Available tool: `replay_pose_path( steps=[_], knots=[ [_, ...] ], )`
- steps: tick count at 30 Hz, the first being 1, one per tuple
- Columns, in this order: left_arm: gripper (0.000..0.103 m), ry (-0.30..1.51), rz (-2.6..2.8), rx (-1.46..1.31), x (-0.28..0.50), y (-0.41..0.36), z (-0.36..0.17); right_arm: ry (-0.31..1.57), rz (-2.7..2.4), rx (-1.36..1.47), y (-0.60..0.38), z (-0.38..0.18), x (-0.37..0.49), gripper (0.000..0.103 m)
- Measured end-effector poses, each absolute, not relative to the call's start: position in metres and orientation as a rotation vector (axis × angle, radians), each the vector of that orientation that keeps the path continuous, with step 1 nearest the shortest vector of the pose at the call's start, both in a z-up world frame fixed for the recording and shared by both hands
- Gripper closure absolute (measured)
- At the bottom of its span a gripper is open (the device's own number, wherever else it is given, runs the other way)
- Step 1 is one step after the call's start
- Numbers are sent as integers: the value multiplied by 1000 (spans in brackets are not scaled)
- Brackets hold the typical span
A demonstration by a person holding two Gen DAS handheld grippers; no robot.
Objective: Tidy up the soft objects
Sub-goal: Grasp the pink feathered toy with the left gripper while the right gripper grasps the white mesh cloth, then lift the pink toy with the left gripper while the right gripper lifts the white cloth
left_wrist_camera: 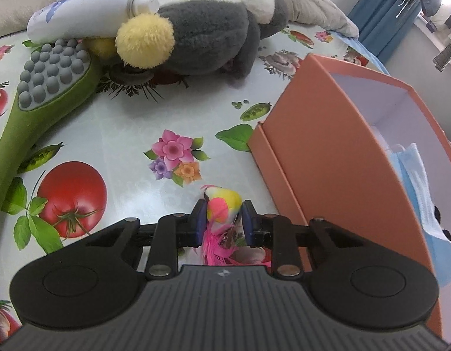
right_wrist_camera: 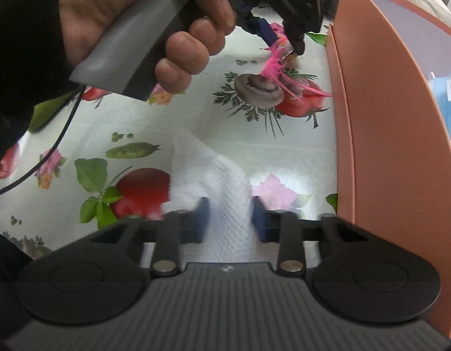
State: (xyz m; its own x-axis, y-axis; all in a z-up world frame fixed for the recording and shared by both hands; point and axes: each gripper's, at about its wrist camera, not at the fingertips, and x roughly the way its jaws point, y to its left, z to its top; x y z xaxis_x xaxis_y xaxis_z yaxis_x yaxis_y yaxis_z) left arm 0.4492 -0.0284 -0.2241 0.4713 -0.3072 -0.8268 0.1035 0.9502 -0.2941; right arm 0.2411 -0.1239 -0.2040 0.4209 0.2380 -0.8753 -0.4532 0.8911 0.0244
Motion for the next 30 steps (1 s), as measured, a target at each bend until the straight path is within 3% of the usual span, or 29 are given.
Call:
replay_pose_path(
  steps=[11,30],
  knots=[
    [73,998,-233,-254,402,-5,-178,1016,365,-188,-133,-189,233,90],
    [73,871,-235,-233,248,18,-81,821,243,-25,-174,-107,162,90]
  ],
)
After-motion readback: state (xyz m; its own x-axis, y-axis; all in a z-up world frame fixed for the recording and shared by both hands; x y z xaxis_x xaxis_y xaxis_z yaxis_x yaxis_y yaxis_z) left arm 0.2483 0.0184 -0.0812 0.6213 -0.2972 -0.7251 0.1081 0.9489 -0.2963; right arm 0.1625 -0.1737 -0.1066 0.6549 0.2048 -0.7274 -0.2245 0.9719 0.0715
